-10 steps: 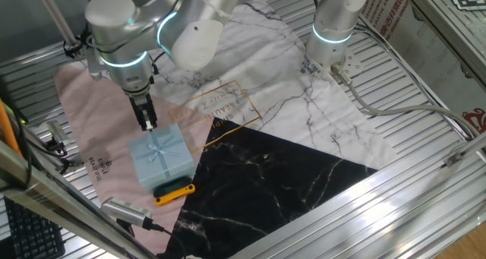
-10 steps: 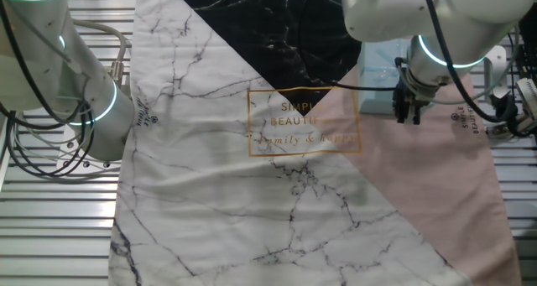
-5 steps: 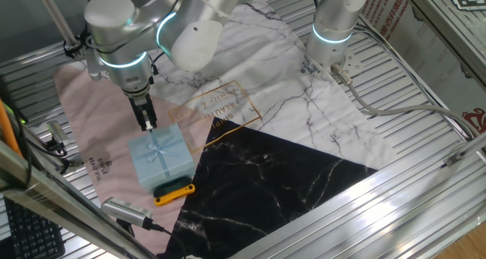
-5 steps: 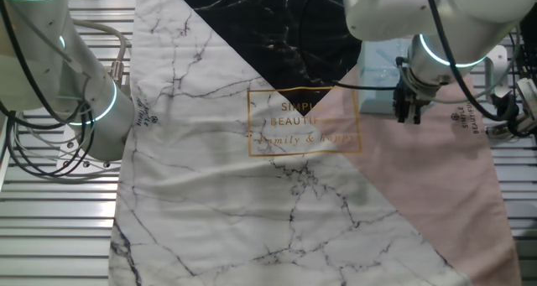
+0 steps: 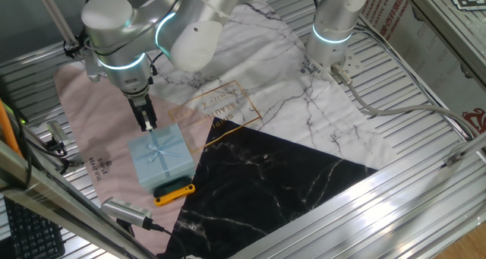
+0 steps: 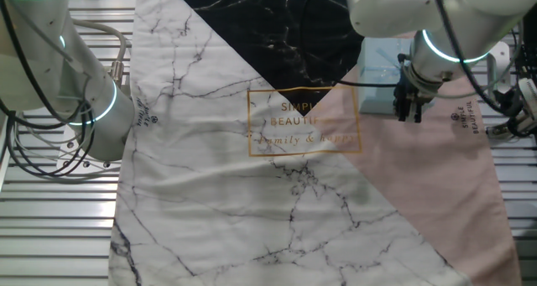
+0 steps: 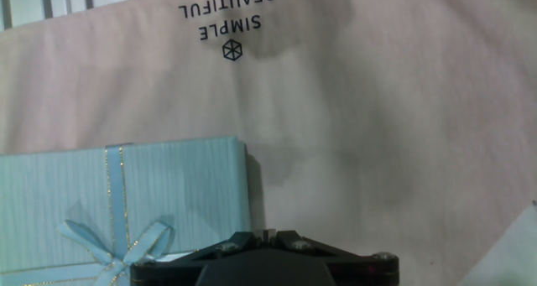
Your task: Slide the outer casing onto the gift box
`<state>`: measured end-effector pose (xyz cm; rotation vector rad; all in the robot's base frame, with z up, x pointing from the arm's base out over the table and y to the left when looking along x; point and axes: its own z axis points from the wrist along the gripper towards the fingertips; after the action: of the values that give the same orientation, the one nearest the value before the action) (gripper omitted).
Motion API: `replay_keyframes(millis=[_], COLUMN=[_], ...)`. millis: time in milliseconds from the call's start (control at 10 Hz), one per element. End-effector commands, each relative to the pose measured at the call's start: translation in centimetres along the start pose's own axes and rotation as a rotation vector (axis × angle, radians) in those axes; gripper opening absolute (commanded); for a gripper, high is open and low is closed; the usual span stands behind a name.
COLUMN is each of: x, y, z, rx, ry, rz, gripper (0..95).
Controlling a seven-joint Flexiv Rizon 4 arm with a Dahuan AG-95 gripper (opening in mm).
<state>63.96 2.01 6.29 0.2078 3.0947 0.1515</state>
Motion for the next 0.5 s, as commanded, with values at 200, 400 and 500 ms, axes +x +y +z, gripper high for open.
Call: replay_keyframes(millis=[200,400,500], x=[-0.03,-0.02,0.00], y=[0.07,0.06,0.00], z=[-0.11,-0.14,-0.14], rx=[-0.003,0.024,0.078], ry=[0.006,0.001,0.000], rz=[-0.011,-0.040,-0.076], gripper=[0.0,0.0,0.0])
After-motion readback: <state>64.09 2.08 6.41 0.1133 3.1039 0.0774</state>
